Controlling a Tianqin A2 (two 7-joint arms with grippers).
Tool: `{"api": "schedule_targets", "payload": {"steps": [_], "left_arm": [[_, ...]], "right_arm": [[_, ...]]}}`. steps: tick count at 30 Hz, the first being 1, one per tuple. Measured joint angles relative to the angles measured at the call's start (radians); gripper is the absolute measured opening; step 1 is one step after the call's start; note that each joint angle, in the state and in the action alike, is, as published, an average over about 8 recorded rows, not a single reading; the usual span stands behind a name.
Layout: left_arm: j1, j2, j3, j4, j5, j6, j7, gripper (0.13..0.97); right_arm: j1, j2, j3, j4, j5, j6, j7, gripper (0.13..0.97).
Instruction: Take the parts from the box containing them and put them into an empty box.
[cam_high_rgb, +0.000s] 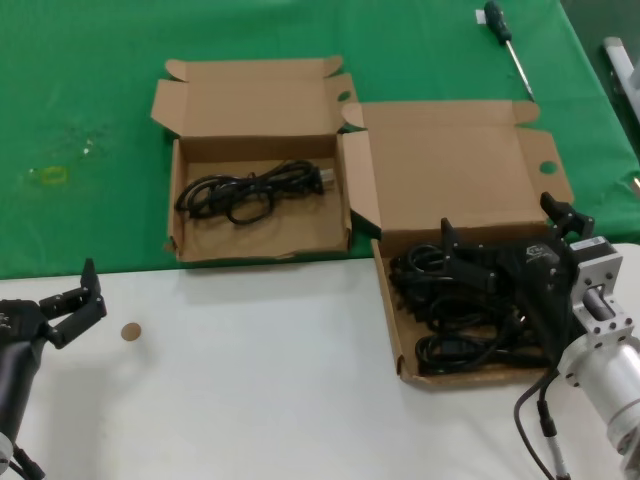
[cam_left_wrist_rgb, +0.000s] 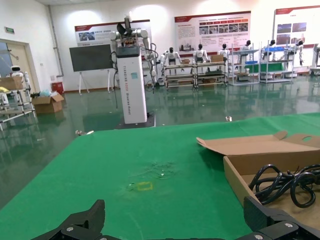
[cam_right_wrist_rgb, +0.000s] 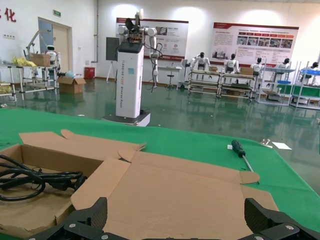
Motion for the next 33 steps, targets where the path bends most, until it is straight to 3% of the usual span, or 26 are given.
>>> {"api": "schedule_targets", "payload": {"steps": [33], "left_arm": [[0.0, 0.0, 0.0, 0.0, 0.0, 0.0, 0.0, 0.966]], "right_arm": [[0.0, 0.0, 0.0, 0.0, 0.0, 0.0, 0.0, 0.966]]}}
